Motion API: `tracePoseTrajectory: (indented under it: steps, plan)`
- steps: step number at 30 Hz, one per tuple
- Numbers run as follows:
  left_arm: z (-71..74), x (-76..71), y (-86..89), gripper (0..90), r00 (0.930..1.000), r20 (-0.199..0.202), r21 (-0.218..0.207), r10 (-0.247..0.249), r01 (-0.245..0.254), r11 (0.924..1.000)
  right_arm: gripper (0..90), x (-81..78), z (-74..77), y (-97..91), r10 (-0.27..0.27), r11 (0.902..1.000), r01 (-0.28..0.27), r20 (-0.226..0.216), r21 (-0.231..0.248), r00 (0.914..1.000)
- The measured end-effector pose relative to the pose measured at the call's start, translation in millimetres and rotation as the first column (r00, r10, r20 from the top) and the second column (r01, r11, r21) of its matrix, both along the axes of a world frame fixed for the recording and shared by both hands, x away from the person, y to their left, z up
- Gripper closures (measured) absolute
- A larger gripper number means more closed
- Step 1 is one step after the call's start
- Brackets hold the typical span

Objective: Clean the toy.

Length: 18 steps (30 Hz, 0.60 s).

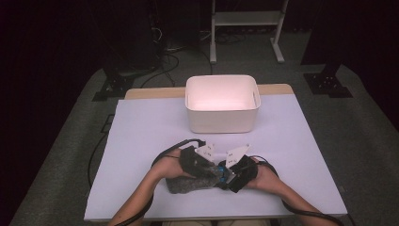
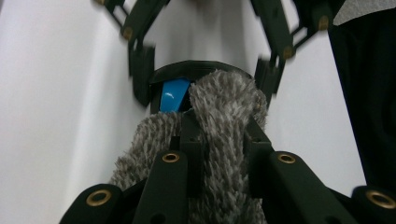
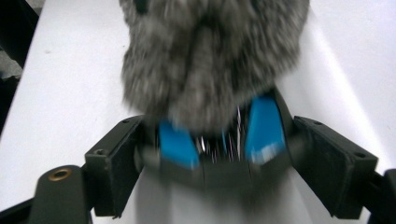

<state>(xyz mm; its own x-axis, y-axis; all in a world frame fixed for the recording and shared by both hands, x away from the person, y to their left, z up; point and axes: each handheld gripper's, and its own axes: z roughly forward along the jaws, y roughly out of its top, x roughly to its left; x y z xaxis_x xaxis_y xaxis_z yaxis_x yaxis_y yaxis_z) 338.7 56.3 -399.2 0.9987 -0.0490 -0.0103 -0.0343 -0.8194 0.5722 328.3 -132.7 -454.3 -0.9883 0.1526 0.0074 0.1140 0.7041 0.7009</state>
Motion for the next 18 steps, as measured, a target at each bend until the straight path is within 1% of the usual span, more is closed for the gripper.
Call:
tracePoseTrajectory:
  steps: [2, 3, 4, 5, 6, 8, 11, 12, 15, 16, 18]
  plan:
    - [0.6, 0.5, -6.3, 75.7, 1.0, -0.001, 0.004, -0.008, 0.008, 1.0, 20.1, -0.3, -2.4, 4.3, 0.007, 0.9999, -0.007, 0.012, -0.009, 0.9999]
    - [0.7, 1.0, -10.0, 75.7, 0.9999, -0.001, 0.008, -0.015, 0.015, 0.9999, 20.8, -1.8, -3.2, 5.6, -0.003, 0.9999, 0.003, 0.013, -0.015, 0.9999]
    - [1.1, 1.2, -13.5, 75.7, 0.9997, 0.003, 0.011, -0.024, 0.023, 0.9997, 21.3, -1.7, -3.5, 5.5, -0.007, 1.0, 0.007, 0.002, -0.005, 1.0]
    - [1.5, 1.0, -17.1, 75.7, 0.9996, 0.001, 0.009, -0.029, 0.029, 0.9995, 21.7, 0.7, -3.7, 4.5, 0.004, 1.0, -0.004, 0.007, -0.001, 1.0]
    - [1.9, 1.1, -20.4, 75.7, 0.9993, 0.003, 0.008, -0.036, 0.036, 0.9993, 21.9, 1.0, -3.3, 4.2, 0.008, 1.0, -0.008, -0.002, 0.003, 1.0]
    - [3.0, 1.3, -26.4, 75.7, 0.9987, 0.01, 0.019, -0.051, 0.05, 0.9985, 22.0, 1.3, -3.5, 4.4, 0.009, 1.0, -0.009, 0.003, 0.001, 1.0]
    - [1.2, 3.1, -33.7, 75.7, 0.9989, 0.009, 0.022, -0.046, 0.046, 0.9987, 22.2, 2.1, -3.6, 4.5, 0.01, 0.9999, -0.01, -0.002, 0.006, 0.9999]
    - [-0.5, 3.9, -35.7, 75.7, 0.9989, 0.01, 0.025, -0.046, 0.046, 0.9986, 22.1, 2.6, -3.8, 4.3, 0.013, 0.9999, -0.013, 0.004, 0.004, 0.9999]
    - [-2.1, 5.8, -34.5, 75.8, 0.9989, 0.002, 0.02, -0.047, 0.047, 0.9987, 22.3, 2.3, -3.6, 3.6, 0.013, 0.9999, -0.013, 0.001, 0.002, 0.9999]
    - [-2.4, 6.0, -31.9, 75.8, 0.9992, 0.003, 0.021, -0.041, 0.04, 0.999, 22.4, 0.0, -3.3, 4.2, 0.0, 0.9999, 0.001, -0.031, 0.017, 0.9995]
    - [-2.6, 6.5, -25.4, 75.7, 0.9996, 0.003, 0.017, -0.028, 0.028, 0.9995, 22.5, 0.3, -3.4, 3.9, 0.002, 0.9999, -0.002, -0.028, 0.017, 0.9996]
